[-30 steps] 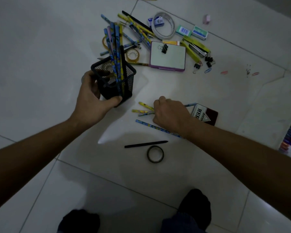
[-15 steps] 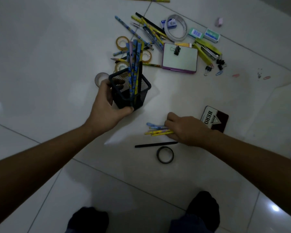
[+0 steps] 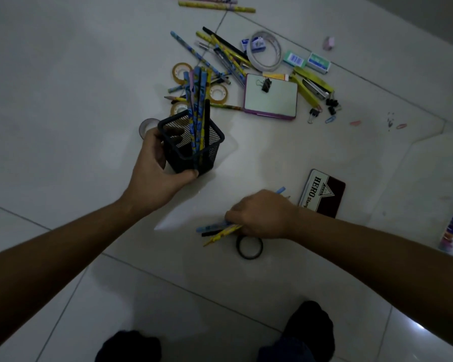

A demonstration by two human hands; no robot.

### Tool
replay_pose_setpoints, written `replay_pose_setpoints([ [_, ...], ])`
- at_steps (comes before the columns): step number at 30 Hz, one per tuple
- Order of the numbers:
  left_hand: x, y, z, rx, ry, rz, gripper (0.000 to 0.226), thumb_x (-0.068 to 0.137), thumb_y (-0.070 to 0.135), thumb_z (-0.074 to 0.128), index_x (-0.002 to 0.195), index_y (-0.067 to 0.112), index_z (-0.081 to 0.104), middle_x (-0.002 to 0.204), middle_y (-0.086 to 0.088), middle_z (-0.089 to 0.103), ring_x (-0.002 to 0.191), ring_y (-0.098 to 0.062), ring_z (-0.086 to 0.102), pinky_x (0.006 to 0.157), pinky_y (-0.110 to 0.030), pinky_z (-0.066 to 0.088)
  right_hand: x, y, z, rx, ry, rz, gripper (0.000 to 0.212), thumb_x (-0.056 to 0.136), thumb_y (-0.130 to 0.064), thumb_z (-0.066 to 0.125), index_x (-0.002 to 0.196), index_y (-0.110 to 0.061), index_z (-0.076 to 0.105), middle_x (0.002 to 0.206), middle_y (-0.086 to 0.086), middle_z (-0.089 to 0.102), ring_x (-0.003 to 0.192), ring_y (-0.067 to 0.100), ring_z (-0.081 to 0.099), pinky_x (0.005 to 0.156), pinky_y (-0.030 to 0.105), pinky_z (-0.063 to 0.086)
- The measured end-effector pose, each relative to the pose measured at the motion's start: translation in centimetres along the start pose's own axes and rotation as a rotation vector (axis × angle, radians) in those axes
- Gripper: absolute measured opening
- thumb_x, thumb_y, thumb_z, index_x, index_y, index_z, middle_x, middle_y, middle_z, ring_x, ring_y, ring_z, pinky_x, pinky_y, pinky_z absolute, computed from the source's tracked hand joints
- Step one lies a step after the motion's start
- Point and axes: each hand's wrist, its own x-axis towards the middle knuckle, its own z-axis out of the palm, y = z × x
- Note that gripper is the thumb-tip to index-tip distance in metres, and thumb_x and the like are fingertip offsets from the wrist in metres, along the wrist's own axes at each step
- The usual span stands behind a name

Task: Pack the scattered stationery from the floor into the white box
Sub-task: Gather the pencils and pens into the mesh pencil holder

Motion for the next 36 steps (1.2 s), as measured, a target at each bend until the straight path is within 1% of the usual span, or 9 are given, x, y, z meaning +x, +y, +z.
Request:
replay_pose_setpoints([
  [5,0.1,-0.2,-0.3,-0.023,0.018,-0.002,0.078,0.065,0.000,0.077,0.127,0.030,0.042,0.133,0.002,0.054,0.129,-0.010,0.051,0.109,-0.032,0.041,0.8,-0.3,0.6,-0.063,0.029,0.029,0.030,0.067,-0.037,0.074,0.074,-0.012,0.058,0.064,0.006,0.060,0.045,0.026,0.058,0.037,0.024,0.036],
  [10,0.0,-0.2,-0.6,-0.054,0.038,-0.007,0.076,0.061,0.016,0.079,0.125,0.035,0.044,0.128,0.019,0.056,0.127,-0.006,0.051,0.108,-0.027,0.041,-0.9,2.4,-0.5,-0.009,0.164,0.142,0.033,0.080,-0.048,0.048,0.083,-0.016,0.056,0.075,0.003,0.061,0.048,0.027,0.057,0.039,0.027,0.039],
  [14,0.0,-0.4,-0.9,-0.062,0.052,-0.019,0.076,0.060,0.018,0.079,0.126,0.033,0.044,0.127,0.019,0.057,0.127,-0.006,0.052,0.108,-0.030,0.041,-1.7,2.4,-0.2,0.060,0.091,0.073,0.041,0.088,-0.055,0.042,0.094,-0.019,0.059,0.089,0.001,0.060,0.053,0.026,0.057,0.042,0.028,0.041],
  [17,0.0,-0.4,-0.9,-0.064,0.045,-0.010,0.075,0.060,0.017,0.078,0.126,0.032,0.044,0.127,0.017,0.056,0.126,-0.006,0.052,0.106,-0.026,0.042,-1.5,1.6,-0.3,0.084,0.105,0.152,0.039,0.085,-0.050,0.041,0.090,-0.018,0.063,0.085,0.001,0.062,0.051,0.027,0.059,0.041,0.027,0.040],
  [21,0.0,-0.7,-0.9,-0.051,0.035,-0.010,0.076,0.061,0.015,0.078,0.128,0.027,0.044,0.131,0.010,0.054,0.127,-0.009,0.052,0.107,-0.030,0.042,-1.2,0.9,-0.3,0.053,0.033,0.113,0.042,0.083,-0.063,0.049,0.085,-0.022,0.062,0.083,-0.003,0.061,0.057,0.023,0.061,0.044,0.026,0.040],
  [28,0.1,-0.6,-0.7,-0.023,0.026,-0.029,0.079,0.063,0.008,0.079,0.131,0.024,0.041,0.132,0.011,0.054,0.127,-0.006,0.051,0.107,-0.027,0.041,-0.5,0.1,-1.0,0.150,-0.150,0.122,0.032,0.088,-0.044,0.054,0.096,-0.014,0.062,0.097,0.006,0.062,0.080,0.031,0.063,0.060,0.034,0.044],
  [30,0.0,-0.5,-0.7,-0.029,0.031,-0.037,0.079,0.061,0.017,0.080,0.129,0.027,0.042,0.130,0.013,0.055,0.127,-0.006,0.051,0.107,-0.026,0.041,-0.7,0.4,-1.7,0.299,-0.142,0.288,0.030,0.085,-0.042,0.052,0.094,-0.014,0.060,0.092,0.005,0.062,0.080,0.027,0.061,0.063,0.032,0.041],
  [33,0.0,-0.4,-0.6,-0.030,0.036,-0.053,0.078,0.060,0.019,0.080,0.127,0.029,0.044,0.128,0.018,0.056,0.126,-0.004,0.052,0.106,-0.023,0.042,-0.8,1.5,-3.9,0.914,0.147,0.714,0.017,0.086,-0.022,0.057,0.073,-0.013,0.061,0.057,-0.006,0.053,0.051,0.012,0.049,0.052,0.027,0.036],
  [36,0.1,-0.4,-0.3,-0.013,0.022,-0.063,0.079,0.064,0.010,0.080,0.131,0.025,0.042,0.129,0.017,0.056,0.125,-0.001,0.051,0.104,-0.017,0.041,0.2,2.4,-7.0,1.464,0.404,0.901,0.032,0.092,-0.016,0.045,0.063,-0.013,0.058,0.059,0.008,0.051,0.050,0.019,0.042,0.052,0.031,0.033],
])
